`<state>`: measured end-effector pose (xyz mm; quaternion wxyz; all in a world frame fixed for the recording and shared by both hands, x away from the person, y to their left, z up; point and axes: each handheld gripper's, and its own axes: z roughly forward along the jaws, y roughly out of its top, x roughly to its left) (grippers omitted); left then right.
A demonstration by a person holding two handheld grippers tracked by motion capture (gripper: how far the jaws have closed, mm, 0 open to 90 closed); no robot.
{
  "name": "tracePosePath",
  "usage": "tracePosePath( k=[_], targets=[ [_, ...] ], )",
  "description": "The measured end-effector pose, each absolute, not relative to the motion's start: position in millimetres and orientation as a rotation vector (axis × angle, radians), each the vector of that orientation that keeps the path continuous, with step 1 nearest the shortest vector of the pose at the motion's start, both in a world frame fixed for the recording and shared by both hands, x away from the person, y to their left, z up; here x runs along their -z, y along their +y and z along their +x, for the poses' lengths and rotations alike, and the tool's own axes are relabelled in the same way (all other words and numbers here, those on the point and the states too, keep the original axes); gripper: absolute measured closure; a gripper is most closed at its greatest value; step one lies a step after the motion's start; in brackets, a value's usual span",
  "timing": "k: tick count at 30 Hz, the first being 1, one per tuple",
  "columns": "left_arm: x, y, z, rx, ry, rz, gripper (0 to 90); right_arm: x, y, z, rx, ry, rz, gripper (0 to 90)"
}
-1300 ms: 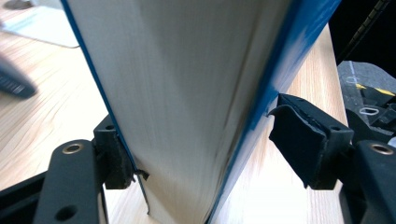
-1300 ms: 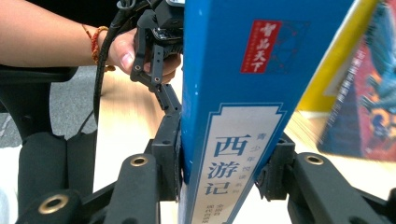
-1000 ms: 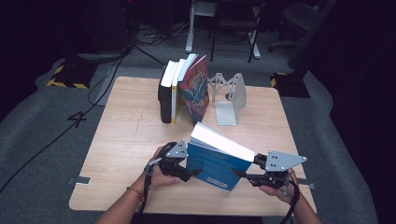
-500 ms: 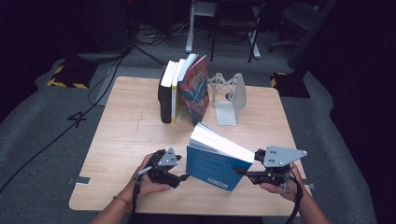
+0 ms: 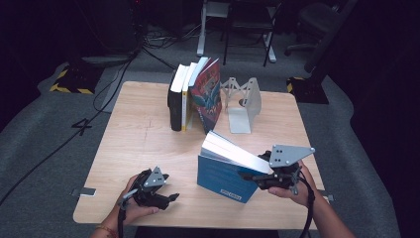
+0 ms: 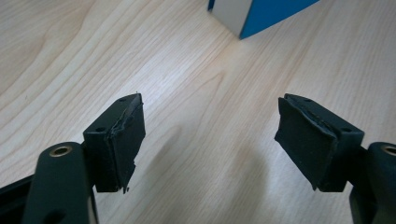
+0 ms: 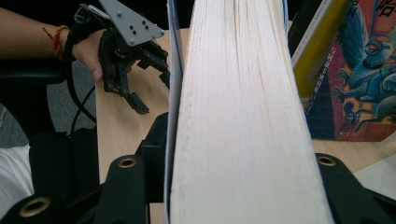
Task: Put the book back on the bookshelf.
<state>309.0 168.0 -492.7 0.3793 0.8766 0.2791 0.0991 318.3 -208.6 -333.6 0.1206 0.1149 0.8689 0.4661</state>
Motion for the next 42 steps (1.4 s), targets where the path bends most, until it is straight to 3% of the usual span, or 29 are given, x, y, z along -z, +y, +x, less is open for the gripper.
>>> tracePosePath(
  k=[19,42],
  targets=[
    [505,163,314,-0.285,0.757,2.273,16.6,334,-203,321,-1.362,2.538,0.374,59.1],
    [505,163,315,-0.289,0.765,2.271,16.6,312,-211,322,-1.271,2.533,0.451,60.4]
  ],
)
